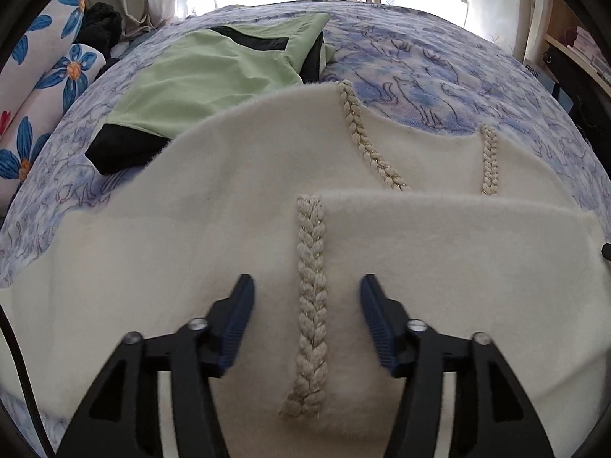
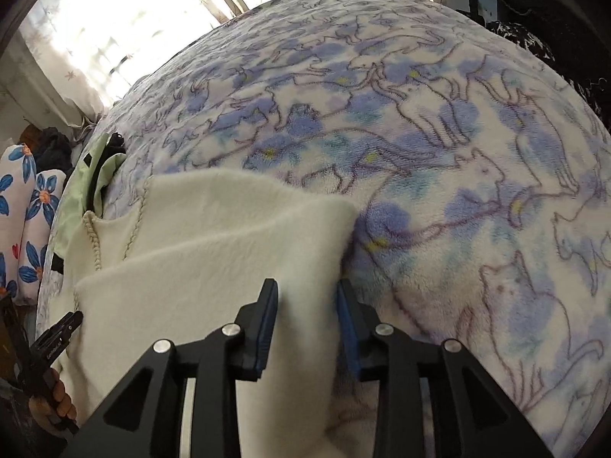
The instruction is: Fold large clothes
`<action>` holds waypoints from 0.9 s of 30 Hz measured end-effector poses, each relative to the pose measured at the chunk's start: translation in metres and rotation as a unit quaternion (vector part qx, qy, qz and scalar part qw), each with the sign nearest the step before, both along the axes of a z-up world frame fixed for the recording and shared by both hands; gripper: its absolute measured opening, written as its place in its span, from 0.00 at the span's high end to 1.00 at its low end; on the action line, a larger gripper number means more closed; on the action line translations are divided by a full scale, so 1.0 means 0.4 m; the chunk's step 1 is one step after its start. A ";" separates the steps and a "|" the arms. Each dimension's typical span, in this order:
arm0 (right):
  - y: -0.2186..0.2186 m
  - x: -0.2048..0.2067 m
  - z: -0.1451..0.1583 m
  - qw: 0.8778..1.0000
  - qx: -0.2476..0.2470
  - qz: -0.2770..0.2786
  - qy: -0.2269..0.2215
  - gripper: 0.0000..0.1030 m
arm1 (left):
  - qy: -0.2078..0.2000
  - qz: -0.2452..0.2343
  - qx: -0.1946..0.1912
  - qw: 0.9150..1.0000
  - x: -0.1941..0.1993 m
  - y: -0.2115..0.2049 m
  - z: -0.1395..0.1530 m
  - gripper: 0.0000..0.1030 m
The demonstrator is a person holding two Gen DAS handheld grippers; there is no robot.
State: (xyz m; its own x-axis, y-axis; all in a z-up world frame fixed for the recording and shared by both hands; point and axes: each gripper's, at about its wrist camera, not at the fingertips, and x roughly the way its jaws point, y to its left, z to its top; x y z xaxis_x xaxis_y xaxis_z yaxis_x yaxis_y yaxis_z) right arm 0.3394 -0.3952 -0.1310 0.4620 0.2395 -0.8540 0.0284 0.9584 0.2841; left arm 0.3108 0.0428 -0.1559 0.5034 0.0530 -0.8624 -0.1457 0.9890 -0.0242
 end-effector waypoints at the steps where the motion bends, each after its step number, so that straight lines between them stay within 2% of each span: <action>1: -0.001 -0.030 0.005 1.000 0.000 0.006 -0.001 0.63 | 0.003 0.000 -0.004 1.000 -0.013 0.007 0.000 0.31; 2: 0.002 -0.056 0.010 1.000 0.001 0.011 -0.001 0.60 | 0.005 -0.001 -0.008 1.000 -0.025 0.014 -0.002 0.31; 6: 0.027 -0.170 0.001 0.999 -0.009 0.044 -0.009 0.59 | -0.003 -0.010 -0.035 0.999 -0.073 0.032 -0.011 0.31; 8: 0.046 -0.198 -0.015 0.998 -0.038 0.048 -0.017 0.55 | -0.008 -0.011 -0.038 0.999 -0.081 0.031 -0.015 0.33; 10: 0.057 -0.207 -0.033 0.997 -0.059 0.046 -0.026 0.56 | -0.007 -0.017 -0.052 0.998 -0.081 0.022 -0.017 0.53; 11: 0.061 -0.210 -0.036 0.996 -0.075 0.041 -0.027 0.65 | -0.006 -0.026 -0.067 0.997 -0.079 0.016 -0.011 0.75; 12: 0.062 -0.213 -0.031 0.995 -0.083 0.039 -0.031 0.70 | -0.007 -0.024 -0.062 0.998 -0.081 0.007 -0.002 0.77; 13: 0.060 -0.217 -0.026 0.995 -0.086 0.036 -0.038 0.72 | -0.013 -0.021 -0.051 0.998 -0.085 0.001 0.007 0.79; 15: 0.055 -0.219 -0.044 0.994 -0.098 0.032 -0.033 0.72 | -0.018 -0.027 -0.039 0.999 -0.093 -0.011 0.006 0.79; 17: 0.050 -0.222 -0.066 0.995 -0.097 0.025 -0.019 0.69 | -0.016 -0.029 -0.032 0.999 -0.100 -0.010 -0.013 0.74; 19: 0.049 -0.231 -0.049 0.995 -0.097 0.015 -0.020 0.66 | -0.025 -0.018 -0.037 0.999 -0.113 0.001 -0.008 0.68; 22: 0.068 -0.259 -0.008 0.991 -0.132 -0.001 -0.031 0.64 | -0.018 -0.002 -0.062 0.998 -0.122 0.017 0.016 0.67; 25: 0.107 -0.286 0.034 0.983 -0.172 -0.005 -0.060 0.64 | -0.014 0.000 -0.056 0.998 -0.130 0.010 0.045 0.67; 27: 0.139 -0.298 0.060 0.985 -0.154 0.000 -0.080 0.64 | -0.031 -0.009 -0.052 0.998 -0.138 -0.005 0.064 0.67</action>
